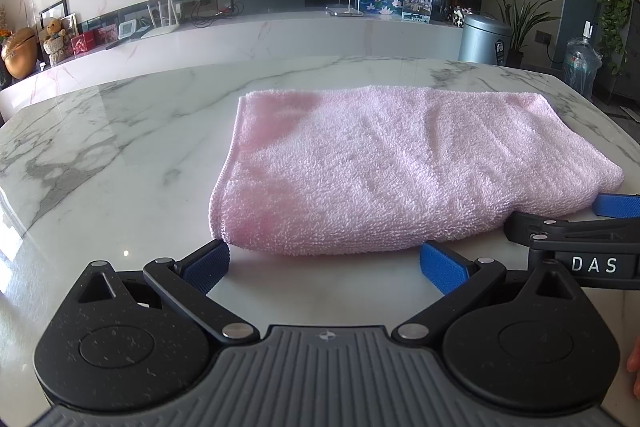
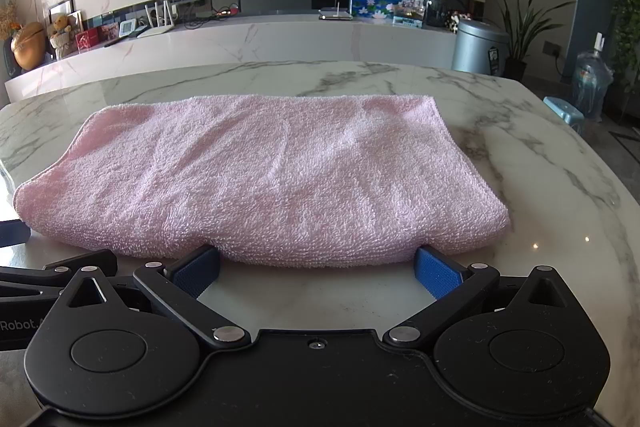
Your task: Fold towel
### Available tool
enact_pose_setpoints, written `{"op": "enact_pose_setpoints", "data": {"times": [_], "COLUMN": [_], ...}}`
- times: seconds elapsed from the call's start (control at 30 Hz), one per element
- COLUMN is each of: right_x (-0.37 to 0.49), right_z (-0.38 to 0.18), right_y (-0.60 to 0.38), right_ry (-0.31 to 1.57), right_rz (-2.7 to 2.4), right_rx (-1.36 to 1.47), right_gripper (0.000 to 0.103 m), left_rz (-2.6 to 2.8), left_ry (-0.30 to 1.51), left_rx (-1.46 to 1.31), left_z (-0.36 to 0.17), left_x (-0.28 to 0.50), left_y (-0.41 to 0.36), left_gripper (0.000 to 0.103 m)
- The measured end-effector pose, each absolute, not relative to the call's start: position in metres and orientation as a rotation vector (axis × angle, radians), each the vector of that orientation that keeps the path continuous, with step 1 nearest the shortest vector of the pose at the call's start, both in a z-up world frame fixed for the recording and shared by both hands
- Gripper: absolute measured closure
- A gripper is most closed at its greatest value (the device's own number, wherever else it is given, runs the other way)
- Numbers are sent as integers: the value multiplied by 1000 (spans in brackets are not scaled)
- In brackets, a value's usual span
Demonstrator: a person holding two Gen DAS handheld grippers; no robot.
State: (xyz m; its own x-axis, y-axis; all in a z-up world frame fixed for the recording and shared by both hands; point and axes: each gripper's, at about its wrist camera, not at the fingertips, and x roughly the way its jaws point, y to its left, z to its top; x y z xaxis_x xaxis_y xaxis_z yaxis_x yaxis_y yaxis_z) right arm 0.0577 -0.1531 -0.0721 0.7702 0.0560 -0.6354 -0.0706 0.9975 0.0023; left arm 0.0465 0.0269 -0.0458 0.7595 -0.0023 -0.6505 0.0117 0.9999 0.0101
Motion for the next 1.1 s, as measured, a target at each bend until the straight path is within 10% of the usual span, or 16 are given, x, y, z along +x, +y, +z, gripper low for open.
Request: {"op": "enact_pose_setpoints", "data": {"times": [1.1], "right_x": [60], "right_z": [-72], "right_y": [-155], "right_ry": [688], "right_rz": [71], "right_rx": [-23], "right_gripper": [0], "left_rz": [-5], "left_ry": [708], "left_rx": [12], "left_z": [-46], "left_x": [48], "left_y": [27], "left_gripper": [0]}}
